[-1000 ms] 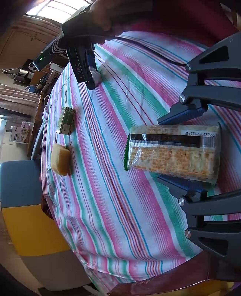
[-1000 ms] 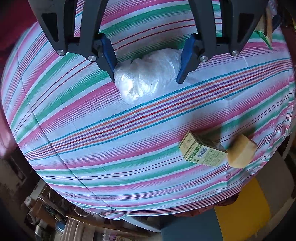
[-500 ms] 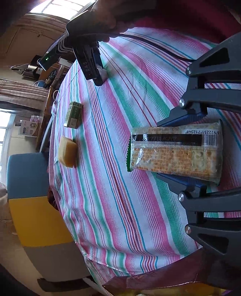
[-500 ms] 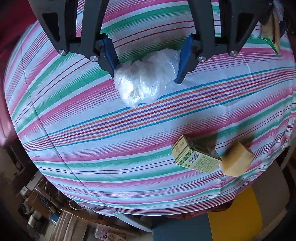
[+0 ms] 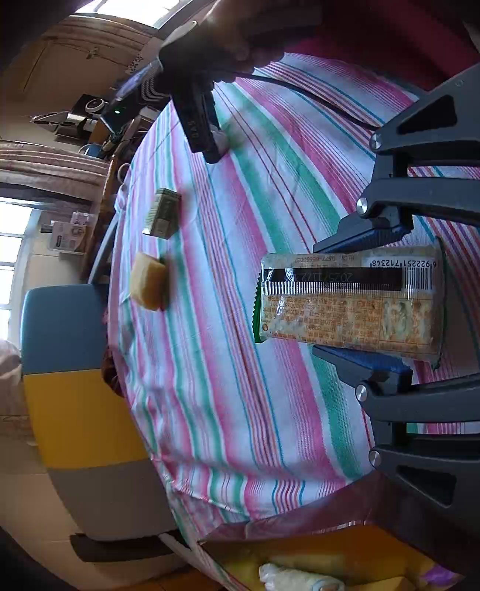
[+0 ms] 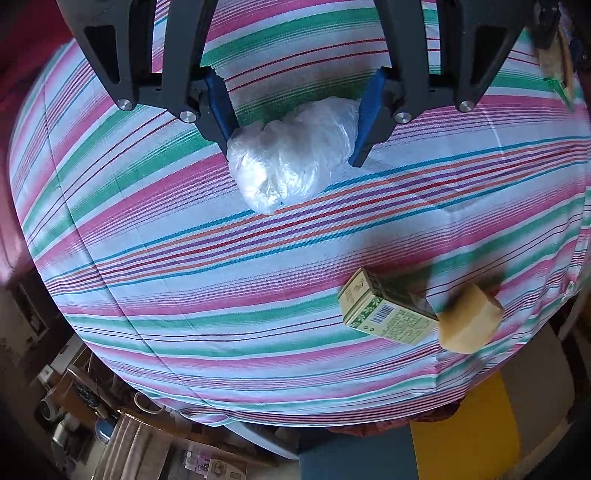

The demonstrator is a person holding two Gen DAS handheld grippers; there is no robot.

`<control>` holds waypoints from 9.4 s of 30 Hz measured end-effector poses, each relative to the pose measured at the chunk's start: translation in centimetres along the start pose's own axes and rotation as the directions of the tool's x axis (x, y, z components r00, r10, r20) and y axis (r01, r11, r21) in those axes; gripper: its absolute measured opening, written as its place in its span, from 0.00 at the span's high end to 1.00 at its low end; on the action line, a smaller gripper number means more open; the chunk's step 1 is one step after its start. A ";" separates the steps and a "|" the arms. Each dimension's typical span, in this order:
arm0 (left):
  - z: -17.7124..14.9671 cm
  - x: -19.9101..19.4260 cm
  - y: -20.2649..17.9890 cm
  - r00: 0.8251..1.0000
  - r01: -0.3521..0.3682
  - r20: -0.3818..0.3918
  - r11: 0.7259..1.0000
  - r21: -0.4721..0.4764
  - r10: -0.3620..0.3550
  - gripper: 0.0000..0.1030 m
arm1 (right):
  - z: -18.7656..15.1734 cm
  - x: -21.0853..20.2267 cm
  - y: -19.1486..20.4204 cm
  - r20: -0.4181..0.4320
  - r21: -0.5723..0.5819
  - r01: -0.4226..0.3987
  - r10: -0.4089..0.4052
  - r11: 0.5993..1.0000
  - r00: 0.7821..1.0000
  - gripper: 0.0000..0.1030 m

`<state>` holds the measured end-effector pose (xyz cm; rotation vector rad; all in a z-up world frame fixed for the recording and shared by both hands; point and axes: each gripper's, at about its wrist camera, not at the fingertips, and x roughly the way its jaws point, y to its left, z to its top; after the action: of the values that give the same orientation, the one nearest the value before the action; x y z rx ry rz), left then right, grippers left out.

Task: Organize objects
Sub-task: 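Lower the cracker packet into the gold tray and release it with the left tool, then carry the plastic-wrapped bundle into the gold tray and release it with the right tool, then move both tools away from the tray toward the sponge and carton, then grasp the yellow sponge with the left tool while the right tool grasps the green carton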

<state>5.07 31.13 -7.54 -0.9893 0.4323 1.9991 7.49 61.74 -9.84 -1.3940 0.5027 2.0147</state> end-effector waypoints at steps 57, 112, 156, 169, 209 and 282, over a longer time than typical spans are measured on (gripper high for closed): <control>3.0 -4.5 29.4 0.988 -0.101 0.005 0.689 -0.717 0.151 0.55 | -0.9 -0.3 1.1 0.037 -0.114 0.048 -0.045 0.992 0.998 0.45; -6.5 -14.5 19.2 0.919 -0.337 0.030 0.823 -0.457 0.393 0.53 | -2.0 -0.7 4.2 0.004 -0.223 -0.082 0.085 0.971 0.996 0.52; -11.6 -18.4 25.6 0.895 -0.348 0.002 0.703 -0.620 0.445 0.53 | -11.3 -11.5 40.8 -0.193 -0.585 -0.546 0.551 0.600 0.812 0.51; -12.6 -17.2 26.4 0.903 -0.353 -0.040 0.688 -0.634 0.427 0.53 | -12.9 -8.6 46.4 -0.262 -0.587 -0.590 0.559 0.554 0.787 0.27; -3.6 -15.5 15.4 0.926 -0.311 0.100 0.887 -0.342 0.363 0.53 | -2.5 -10.9 15.9 0.141 -0.262 -0.399 0.444 0.879 0.885 0.14; 10.3 4.1 3.2 0.997 0.020 -0.069 0.996 -0.087 -0.026 0.39 | 3.5 -0.7 -1.5 0.143 0.391 -0.309 0.275 0.867 0.951 0.00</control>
<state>-3.83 37.68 -4.42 -1.1153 0.3734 1.9808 6.30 64.84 -7.85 -1.0164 1.0874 2.0308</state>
